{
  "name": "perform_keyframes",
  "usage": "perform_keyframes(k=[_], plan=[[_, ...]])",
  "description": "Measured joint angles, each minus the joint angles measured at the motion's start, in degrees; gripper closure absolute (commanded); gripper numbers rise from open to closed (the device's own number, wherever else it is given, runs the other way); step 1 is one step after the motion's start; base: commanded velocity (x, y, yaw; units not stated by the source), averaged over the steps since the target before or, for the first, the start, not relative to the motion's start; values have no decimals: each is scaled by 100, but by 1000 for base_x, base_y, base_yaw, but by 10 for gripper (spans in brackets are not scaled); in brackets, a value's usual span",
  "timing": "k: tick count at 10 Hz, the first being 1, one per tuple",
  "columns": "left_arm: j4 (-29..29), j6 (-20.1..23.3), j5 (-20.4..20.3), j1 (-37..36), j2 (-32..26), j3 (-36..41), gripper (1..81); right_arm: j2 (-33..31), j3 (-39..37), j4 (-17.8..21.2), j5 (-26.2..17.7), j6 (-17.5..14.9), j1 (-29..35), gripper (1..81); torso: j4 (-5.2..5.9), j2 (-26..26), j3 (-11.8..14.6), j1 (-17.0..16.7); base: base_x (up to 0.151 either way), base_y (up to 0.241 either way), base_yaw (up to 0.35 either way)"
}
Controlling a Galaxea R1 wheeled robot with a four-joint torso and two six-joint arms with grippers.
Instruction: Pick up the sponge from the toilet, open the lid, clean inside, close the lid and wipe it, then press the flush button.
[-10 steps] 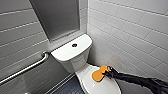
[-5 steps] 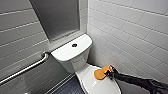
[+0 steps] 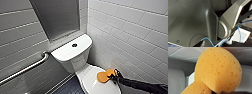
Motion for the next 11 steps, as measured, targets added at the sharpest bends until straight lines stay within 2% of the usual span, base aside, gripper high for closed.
perform_keyframes(k=[7, 11], plan=[[0, 2, -9, 0, 46, 0, 10, -1665, 1910, 4, 857, 105, -1047, 811, 0, -4, 0, 0, 0, 0, 0], [0, 24, -9, -2, 69, 5, 10, -2395, 2497, 6, 1429, 102, -2025, 811, 0, -6, 0, 0, 0, 0, 0]])
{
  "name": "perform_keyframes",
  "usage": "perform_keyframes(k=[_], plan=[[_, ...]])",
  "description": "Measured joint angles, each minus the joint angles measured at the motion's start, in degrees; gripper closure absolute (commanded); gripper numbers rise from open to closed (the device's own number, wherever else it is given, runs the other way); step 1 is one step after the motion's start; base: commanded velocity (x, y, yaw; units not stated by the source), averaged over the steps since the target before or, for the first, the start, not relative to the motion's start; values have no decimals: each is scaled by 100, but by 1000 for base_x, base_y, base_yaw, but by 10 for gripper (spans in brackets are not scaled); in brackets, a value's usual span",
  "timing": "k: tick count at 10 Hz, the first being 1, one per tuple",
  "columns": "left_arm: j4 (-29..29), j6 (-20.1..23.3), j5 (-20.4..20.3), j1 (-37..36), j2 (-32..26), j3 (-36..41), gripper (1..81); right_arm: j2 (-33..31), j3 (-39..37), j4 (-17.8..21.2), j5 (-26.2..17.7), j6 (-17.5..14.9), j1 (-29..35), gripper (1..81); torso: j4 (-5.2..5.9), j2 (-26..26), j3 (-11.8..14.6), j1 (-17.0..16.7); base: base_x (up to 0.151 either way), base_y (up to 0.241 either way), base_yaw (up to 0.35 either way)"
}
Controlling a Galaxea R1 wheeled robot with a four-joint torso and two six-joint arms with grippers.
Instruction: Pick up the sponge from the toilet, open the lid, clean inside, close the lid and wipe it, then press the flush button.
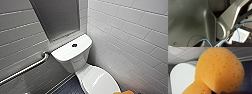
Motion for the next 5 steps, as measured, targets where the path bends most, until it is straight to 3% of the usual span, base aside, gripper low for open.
perform_keyframes(k=[5], plan=[[5, 38, 2, -2, 38, 0, 10, -374, 524, -2, 683, -17, -1247, 811, 0, -5, 0, 0, 0, 0, 0]])
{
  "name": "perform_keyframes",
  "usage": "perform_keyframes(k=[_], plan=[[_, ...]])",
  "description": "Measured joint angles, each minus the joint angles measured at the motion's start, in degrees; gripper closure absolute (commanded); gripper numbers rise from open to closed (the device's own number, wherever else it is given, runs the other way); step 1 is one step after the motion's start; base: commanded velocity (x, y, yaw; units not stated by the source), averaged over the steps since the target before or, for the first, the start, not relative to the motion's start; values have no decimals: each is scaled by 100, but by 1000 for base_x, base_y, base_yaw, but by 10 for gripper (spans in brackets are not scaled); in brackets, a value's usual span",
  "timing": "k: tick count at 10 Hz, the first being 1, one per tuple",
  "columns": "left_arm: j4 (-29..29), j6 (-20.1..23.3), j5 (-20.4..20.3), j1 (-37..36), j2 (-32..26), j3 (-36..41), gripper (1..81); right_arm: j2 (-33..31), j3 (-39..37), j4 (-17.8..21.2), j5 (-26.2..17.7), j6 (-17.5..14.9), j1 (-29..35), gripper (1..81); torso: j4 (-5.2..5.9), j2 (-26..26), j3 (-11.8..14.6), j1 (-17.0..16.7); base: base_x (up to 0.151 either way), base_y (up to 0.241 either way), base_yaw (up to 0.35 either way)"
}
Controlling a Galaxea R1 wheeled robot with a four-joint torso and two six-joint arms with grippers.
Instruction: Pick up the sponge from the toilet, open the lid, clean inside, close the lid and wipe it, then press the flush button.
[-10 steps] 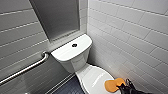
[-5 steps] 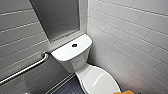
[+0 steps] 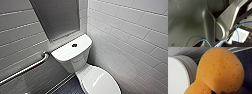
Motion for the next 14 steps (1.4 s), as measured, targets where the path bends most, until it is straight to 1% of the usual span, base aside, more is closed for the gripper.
perform_keyframes(k=[1, 2, 4, 5, 6, 8, 10, 12, 13, 14], plan=[[2, 9, -2, -5, 20, 0, 10, -160, 302, -4, 39, -21, -66, 811, 0, 0, 0, 0, 0, 0, 0], [2, 78, -2, -13, 52, 0, 10, -317, 621, -4, 119, -129, -60, 811, 0, -2, 0, 0, 0, 0, 0], [2, 91, 0, -11, 87, 2, 10, -527, 1254, -4, 179, -507, -44, 811, 0, -4, 0, 0, 0, 0, 0], [2, 91, 1, -11, 83, 0, 10, -596, 1565, -2, 172, -750, -24, 811, 0, -4, 0, 0, 0, 0, 0], [2, 91, 1, -11, 83, 0, 10, -625, 1794, 0, 166, -967, 69, 811, 0, -4, 0, 0, 0, 0, 0], [2, 91, 1, -13, 80, 0, 10, -511, 2024, 50, 61, -1264, 491, 811, 0, -4, 0, 0, 0, 0, 0], [0, 94, 1, -13, 80, 0, 10, -234, 2013, 166, -306, -1435, 1025, 811, 0, -4, 0, 0, 0, 0, 0], [-2, 94, 4, -20, 80, 0, 10, -2, 1814, 258, -752, -1496, 1534, 811, 0, -4, 0, 0, 0, 0, 0], [-2, 91, 4, -52, 78, 0, 10, 179, 1607, 308, -1080, -1526, 1921, 811, 0, -4, 0, 0, 0, 0, 0], [-2, 91, 0, -91, 78, -5, 10, 324, 1482, 339, -1318, -1540, 2227, 811, 0, -4, 0, 0, 0, 0, 0]])
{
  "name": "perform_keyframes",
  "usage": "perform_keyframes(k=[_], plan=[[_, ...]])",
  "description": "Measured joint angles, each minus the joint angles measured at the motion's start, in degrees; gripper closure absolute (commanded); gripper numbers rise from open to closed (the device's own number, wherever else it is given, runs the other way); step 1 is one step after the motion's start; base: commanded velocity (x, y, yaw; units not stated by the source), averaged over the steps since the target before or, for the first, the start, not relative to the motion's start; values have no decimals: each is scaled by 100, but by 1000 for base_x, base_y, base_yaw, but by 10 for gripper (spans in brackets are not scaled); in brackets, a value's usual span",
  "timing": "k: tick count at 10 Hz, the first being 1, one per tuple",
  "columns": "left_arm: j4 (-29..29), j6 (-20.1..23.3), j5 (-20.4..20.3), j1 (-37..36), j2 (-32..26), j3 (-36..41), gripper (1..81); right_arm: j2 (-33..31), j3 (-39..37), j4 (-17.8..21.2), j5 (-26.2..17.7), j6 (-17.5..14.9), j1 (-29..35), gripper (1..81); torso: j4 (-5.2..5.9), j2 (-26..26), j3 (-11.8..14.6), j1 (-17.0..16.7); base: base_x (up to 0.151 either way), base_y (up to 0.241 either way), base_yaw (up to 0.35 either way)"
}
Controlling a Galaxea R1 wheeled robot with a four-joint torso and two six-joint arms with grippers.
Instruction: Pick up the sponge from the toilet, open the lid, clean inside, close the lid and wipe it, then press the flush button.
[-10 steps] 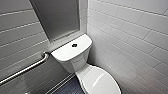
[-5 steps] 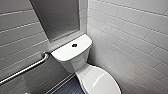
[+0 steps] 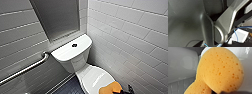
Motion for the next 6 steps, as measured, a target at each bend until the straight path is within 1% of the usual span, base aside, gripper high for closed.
perform_keyframes(k=[1, 3, 6], plan=[[-2, 0, -2, -18, 0, 0, 10, 190, -206, 46, -256, -6, 293, 811, 0, 0, 0, 0, 0, 0, 0], [-2, 0, 4, -13, -12, 0, 10, 677, -844, 110, -796, -33, 657, 811, 0, 0, 0, 0, 0, 0, 0], [-5, -2, 0, -13, -56, -2, 10, 1682, -2070, 127, -1456, -37, 1193, 811, 0, 0, 0, 0, 0, 0, 0]])
